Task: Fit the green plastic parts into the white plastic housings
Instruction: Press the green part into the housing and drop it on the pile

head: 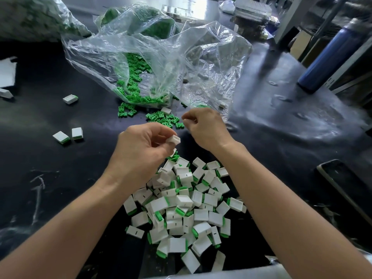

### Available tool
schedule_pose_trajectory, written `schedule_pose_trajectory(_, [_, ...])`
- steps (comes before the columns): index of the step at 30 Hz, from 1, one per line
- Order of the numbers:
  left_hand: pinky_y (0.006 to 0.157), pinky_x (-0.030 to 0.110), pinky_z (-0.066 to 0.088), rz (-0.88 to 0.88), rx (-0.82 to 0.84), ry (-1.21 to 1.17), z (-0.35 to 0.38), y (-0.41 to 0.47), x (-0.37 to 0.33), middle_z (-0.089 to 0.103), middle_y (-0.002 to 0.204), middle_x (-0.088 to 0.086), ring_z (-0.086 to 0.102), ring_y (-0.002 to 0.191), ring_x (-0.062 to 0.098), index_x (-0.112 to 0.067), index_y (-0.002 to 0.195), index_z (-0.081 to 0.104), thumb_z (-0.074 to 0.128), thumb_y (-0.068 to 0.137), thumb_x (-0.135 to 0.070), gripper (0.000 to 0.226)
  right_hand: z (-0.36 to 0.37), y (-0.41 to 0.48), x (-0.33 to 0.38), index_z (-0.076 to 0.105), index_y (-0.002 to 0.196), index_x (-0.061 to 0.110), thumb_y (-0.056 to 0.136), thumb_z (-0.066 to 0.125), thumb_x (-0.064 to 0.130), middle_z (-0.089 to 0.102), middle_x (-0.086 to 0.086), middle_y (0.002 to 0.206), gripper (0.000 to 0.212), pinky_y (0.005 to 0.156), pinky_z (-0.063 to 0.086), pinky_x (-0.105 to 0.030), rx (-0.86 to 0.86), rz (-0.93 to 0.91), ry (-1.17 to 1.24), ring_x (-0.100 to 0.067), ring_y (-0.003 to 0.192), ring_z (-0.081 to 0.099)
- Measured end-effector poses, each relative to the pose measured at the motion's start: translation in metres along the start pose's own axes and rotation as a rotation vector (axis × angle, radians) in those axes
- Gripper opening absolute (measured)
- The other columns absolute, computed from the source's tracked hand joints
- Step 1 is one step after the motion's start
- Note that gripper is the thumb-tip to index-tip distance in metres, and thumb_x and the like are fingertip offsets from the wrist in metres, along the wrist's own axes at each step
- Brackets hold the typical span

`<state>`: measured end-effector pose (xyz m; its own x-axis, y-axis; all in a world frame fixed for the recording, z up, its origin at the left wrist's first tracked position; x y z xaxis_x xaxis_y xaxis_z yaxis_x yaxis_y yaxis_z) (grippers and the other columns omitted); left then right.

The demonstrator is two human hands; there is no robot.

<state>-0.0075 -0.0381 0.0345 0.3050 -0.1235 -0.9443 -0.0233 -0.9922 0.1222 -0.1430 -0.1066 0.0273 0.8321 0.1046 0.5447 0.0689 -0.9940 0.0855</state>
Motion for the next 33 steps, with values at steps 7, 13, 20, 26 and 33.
schedule_pose_trajectory(7, [0.068, 0.03, 0.057, -0.013, 0.027, -0.013, 0.002, -0.001, 0.0, 0.071, 0.07, -0.003, 0.067, 0.066, 0.013, -0.03, 0.072, 0.067, 0.072, 0.075, -0.006, 0.025, 0.016, 0.011, 0.0, 0.062, 0.096, 0.014, 0.088, 0.061, 0.016, 0.061, -0.007, 0.107, 0.009, 0.086, 0.043, -0.031, 0.018, -0.002, -0.111, -0.023, 0.103, 0.054])
schedule_pose_trajectory(13, [0.062, 0.038, 0.056, -0.036, 0.058, -0.079, 0.006, -0.002, -0.001, 0.071, 0.07, 0.004, 0.067, 0.068, 0.025, -0.027, 0.07, 0.069, 0.072, 0.075, -0.002, 0.026, 0.006, -0.002, 0.0, 0.065, 0.105, 0.018, 0.088, 0.059, 0.013, 0.066, -0.003, 0.098, 0.019, 0.078, 0.045, -0.024, 0.026, -0.014, -0.004, -0.017, 0.09, 0.058])
schedule_pose_trajectory(20, [0.06, 0.03, 0.055, -0.049, 0.07, -0.126, 0.009, -0.003, -0.001, 0.071, 0.069, 0.005, 0.067, 0.063, 0.017, -0.021, 0.073, 0.07, 0.072, 0.076, -0.01, 0.012, -0.025, -0.044, 0.003, 0.059, 0.073, 0.017, 0.08, 0.066, -0.003, 0.063, 0.003, 0.064, 0.021, 0.06, 0.053, -0.02, 0.028, 0.011, 0.882, -0.007, 0.059, 0.06])
schedule_pose_trajectory(26, [0.059, 0.023, 0.054, -0.049, 0.109, -0.137, 0.013, -0.006, -0.004, 0.071, 0.071, 0.003, 0.065, 0.06, 0.01, -0.018, 0.076, 0.07, 0.07, 0.077, -0.009, 0.009, -0.021, -0.067, 0.007, 0.065, 0.084, 0.014, 0.083, 0.06, -0.004, 0.065, 0.005, 0.063, 0.019, 0.06, 0.052, -0.019, 0.048, -0.019, 0.968, -0.005, 0.059, 0.06])
schedule_pose_trajectory(33, [0.054, 0.016, 0.052, -0.017, 0.118, -0.13, 0.014, -0.007, -0.008, 0.071, 0.068, 0.001, 0.062, 0.054, 0.005, -0.024, 0.074, 0.07, 0.071, 0.075, -0.01, 0.013, -0.02, -0.068, 0.012, 0.066, 0.08, 0.013, 0.083, 0.058, -0.006, 0.065, 0.003, 0.064, 0.02, 0.059, 0.052, -0.018, 0.082, -0.047, 0.911, -0.004, 0.057, 0.06])
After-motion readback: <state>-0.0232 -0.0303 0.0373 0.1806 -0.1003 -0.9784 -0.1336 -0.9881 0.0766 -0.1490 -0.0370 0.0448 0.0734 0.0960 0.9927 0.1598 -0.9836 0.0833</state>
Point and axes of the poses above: each hand's wrist, its own y-axis towards the middle knuckle, its own z-axis out of the palm, x = y × z, the point moved 9 cm from there along y, towards the middle knuckle
